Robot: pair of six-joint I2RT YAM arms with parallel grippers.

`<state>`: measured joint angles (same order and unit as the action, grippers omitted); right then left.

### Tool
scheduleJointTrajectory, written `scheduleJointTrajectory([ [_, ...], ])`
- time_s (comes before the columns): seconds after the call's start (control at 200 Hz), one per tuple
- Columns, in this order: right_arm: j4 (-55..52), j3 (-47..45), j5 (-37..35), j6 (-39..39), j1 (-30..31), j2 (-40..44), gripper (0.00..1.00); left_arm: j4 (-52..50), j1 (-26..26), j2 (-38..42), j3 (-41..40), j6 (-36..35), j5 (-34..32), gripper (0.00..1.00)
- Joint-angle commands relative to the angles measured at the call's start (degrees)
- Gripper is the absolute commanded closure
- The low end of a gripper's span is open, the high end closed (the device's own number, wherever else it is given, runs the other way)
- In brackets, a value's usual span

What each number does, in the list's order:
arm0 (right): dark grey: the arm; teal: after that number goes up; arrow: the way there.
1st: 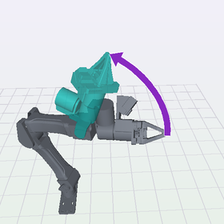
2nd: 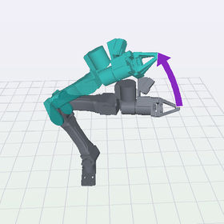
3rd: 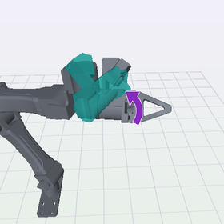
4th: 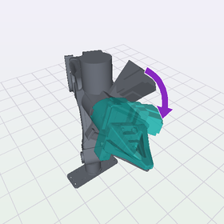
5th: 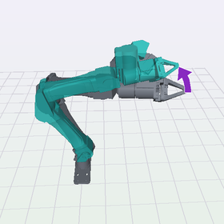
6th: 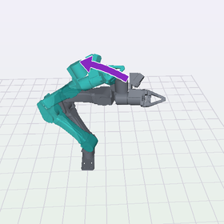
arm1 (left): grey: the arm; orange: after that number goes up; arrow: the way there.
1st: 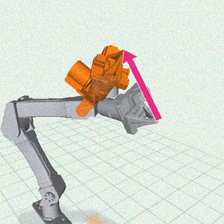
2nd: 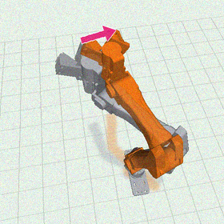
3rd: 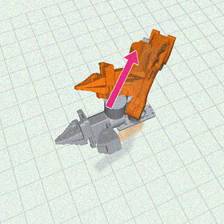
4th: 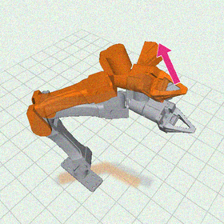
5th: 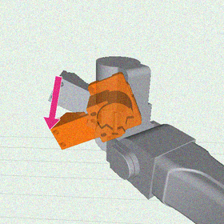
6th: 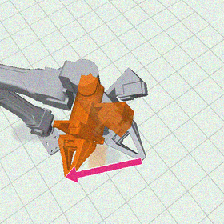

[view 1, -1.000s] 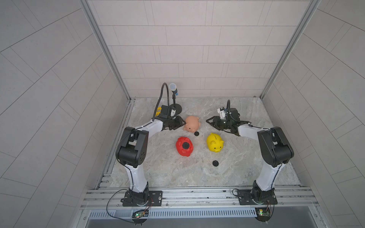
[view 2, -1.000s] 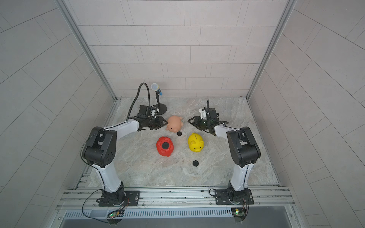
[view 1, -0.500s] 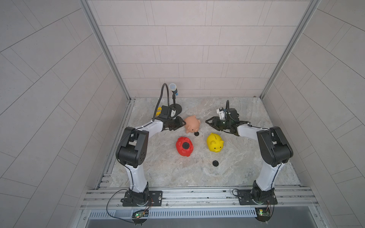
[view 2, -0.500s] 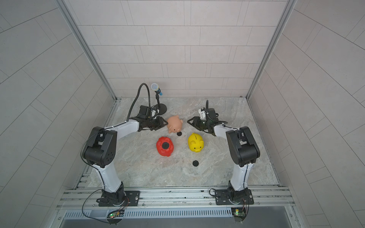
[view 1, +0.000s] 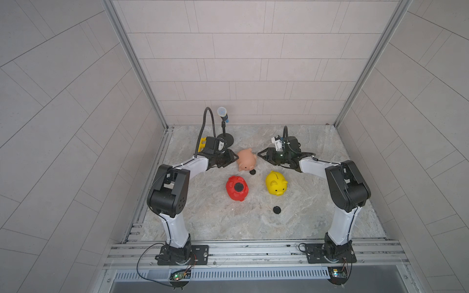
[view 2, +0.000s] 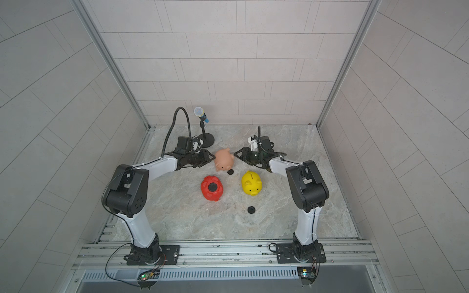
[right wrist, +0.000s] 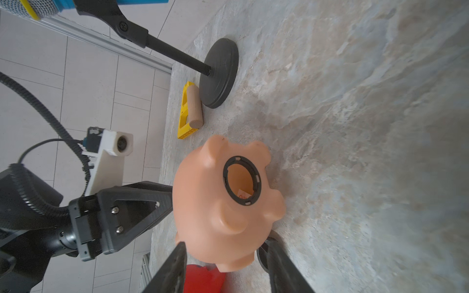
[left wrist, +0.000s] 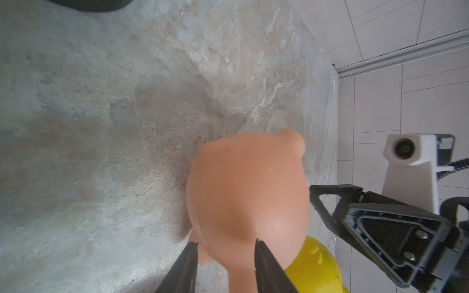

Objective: Close piggy banks
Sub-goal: Turn over the piggy bank at the center of the board.

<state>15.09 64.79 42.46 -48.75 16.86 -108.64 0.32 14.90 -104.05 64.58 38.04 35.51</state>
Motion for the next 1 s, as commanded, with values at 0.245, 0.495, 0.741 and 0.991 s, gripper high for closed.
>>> scheduleJointTrajectory([
  [0.245, -0.15, 3.21, 0.54, -1.46, 2.32, -3.17, 0.48, 3.28, -0.09, 1.16, -0.5, 0.81, 1.19, 0.58],
  [0.495, -0.84, 4.89, 0.75, -1.44, 3.83, -3.93, 0.48, 1.99, 0.17, 0.73, -0.02, 0.09, 0.64, 0.57],
  [0.741, -1.35, 4.95, 0.92, -1.14, 4.49, -4.39, 0.48, 1.18, 0.7, 0.14, 0.67, -0.36, 0.53, 0.58],
  [0.991, -1.51, 4.84, 1.23, -0.87, 4.93, -4.46, 0.48, 0.39, 1.41, -0.89, 1.36, -0.69, -0.04, 0.58],
])
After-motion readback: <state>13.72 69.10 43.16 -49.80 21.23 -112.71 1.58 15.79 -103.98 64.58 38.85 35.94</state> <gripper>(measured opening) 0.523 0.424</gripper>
